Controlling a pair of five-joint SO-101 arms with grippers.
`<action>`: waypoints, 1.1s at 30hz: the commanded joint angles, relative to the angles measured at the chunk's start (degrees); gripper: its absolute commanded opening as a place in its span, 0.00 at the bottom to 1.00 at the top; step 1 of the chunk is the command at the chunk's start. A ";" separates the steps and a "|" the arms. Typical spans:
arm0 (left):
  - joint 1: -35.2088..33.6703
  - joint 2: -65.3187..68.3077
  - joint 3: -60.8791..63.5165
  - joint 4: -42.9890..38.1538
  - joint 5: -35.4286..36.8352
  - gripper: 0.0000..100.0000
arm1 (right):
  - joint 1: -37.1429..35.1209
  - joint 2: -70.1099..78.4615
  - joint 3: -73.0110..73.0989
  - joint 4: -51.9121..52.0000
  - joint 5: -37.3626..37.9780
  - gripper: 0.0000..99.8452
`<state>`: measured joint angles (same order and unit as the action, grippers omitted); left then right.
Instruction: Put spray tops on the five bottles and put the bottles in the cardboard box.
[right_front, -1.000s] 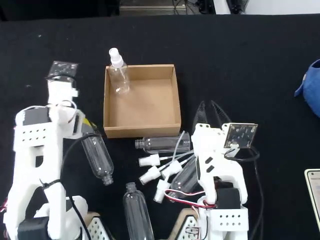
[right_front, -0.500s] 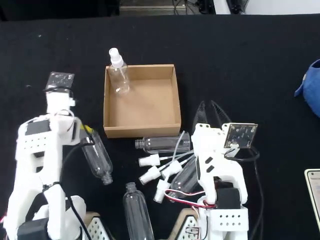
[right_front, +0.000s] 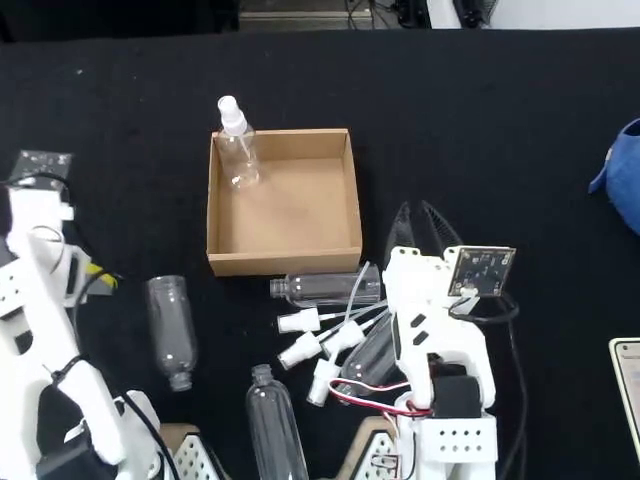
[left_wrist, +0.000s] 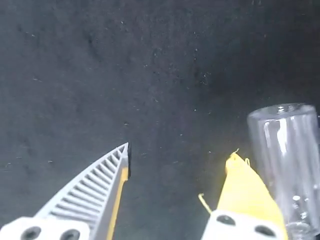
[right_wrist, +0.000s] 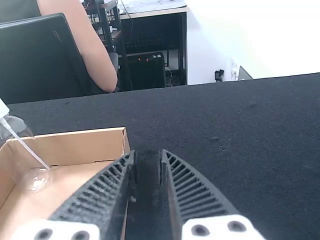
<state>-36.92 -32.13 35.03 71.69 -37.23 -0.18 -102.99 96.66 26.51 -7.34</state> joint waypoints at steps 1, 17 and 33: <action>4.62 -0.35 -5.67 3.16 0.26 0.17 | 0.88 -5.41 -0.31 0.09 0.79 0.07; 30.11 -0.97 6.02 -4.22 16.26 0.17 | 0.88 -5.41 -0.31 0.09 0.79 0.07; 31.16 -1.05 19.65 -18.81 26.90 0.17 | 0.88 -5.41 -0.31 0.00 0.79 0.07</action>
<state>-3.87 -32.22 54.81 54.11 -10.95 -0.18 -102.99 96.66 26.51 -7.34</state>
